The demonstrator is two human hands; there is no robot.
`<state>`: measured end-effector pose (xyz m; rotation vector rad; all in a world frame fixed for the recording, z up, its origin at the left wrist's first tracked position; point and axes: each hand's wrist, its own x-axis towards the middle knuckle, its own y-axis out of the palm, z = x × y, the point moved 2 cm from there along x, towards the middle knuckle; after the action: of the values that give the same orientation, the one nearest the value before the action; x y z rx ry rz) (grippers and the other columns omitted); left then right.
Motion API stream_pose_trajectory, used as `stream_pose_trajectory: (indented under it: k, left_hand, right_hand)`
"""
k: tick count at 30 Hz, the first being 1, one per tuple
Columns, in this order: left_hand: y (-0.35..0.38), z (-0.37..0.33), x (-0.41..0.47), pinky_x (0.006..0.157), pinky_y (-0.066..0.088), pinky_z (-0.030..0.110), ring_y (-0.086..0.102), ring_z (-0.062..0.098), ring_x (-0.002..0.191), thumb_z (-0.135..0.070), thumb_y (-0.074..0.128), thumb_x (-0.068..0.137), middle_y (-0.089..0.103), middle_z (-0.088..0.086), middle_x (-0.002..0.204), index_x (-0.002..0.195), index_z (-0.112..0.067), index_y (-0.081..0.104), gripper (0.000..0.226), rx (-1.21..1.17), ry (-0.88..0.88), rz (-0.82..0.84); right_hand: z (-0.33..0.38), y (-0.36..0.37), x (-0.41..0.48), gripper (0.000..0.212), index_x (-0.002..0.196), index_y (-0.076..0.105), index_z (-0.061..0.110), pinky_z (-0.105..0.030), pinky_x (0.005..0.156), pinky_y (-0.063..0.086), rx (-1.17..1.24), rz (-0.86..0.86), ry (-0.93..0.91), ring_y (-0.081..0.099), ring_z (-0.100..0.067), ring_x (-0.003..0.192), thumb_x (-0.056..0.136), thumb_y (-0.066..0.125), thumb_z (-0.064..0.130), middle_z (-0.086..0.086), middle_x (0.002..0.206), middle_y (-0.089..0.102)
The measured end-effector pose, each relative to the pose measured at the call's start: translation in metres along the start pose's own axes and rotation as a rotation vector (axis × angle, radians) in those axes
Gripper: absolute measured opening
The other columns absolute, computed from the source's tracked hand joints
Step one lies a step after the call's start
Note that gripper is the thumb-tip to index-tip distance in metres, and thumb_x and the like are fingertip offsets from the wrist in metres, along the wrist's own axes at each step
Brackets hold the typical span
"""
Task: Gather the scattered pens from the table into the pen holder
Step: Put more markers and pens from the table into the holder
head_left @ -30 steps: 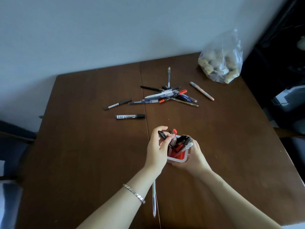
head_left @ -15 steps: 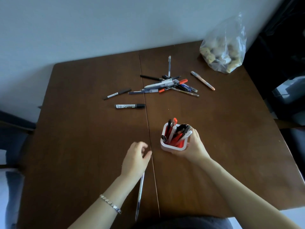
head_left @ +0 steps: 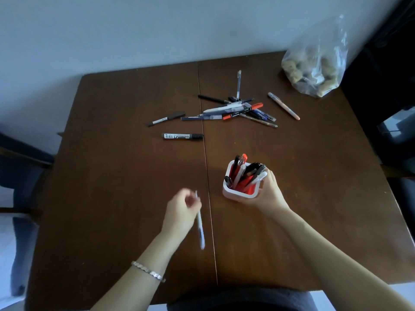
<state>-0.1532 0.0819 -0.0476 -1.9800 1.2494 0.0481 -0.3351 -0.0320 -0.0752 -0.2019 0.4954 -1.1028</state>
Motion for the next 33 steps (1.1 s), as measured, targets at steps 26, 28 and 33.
stream_pose_trajectory:
  k: [26,28,33]
  left_hand:
    - [-0.031,-0.06,0.112,0.098,0.045,0.035,0.057,0.023,0.114,-0.013,0.06,0.088,0.065,0.009,0.118,0.119,-0.009,0.061,0.031,0.309,0.554,-0.248]
    - [-0.041,-0.05,0.147,0.103,0.04,0.036,0.051,0.024,0.125,-0.014,0.061,0.088,0.056,0.008,0.133,0.13,-0.012,0.052,0.042,0.402,0.392,-0.171]
    - [-0.04,-0.036,0.21,0.106,0.038,0.04,0.045,0.026,0.128,-0.02,0.062,0.087,0.051,0.006,0.138,0.133,-0.017,0.047,0.048,0.642,0.32,-0.027]
  right_hand:
    - [0.025,-0.001,0.051,0.089,0.126,0.044,0.023,-0.037,0.092,0.053,-0.109,0.011,-0.07,0.048,-0.003,0.107,0.049,0.089,0.028,0.009,0.123,0.047]
    - [0.034,0.0,0.064,0.089,0.126,0.045,0.022,-0.035,0.093,0.051,-0.096,0.02,-0.066,0.047,-0.002,0.105,0.049,0.089,0.033,0.009,0.122,0.046]
    - [0.049,0.006,0.092,0.086,0.117,0.045,0.03,-0.026,0.09,0.047,-0.062,0.062,-0.042,0.047,0.009,0.098,0.041,0.082,0.051,0.015,0.114,0.046]
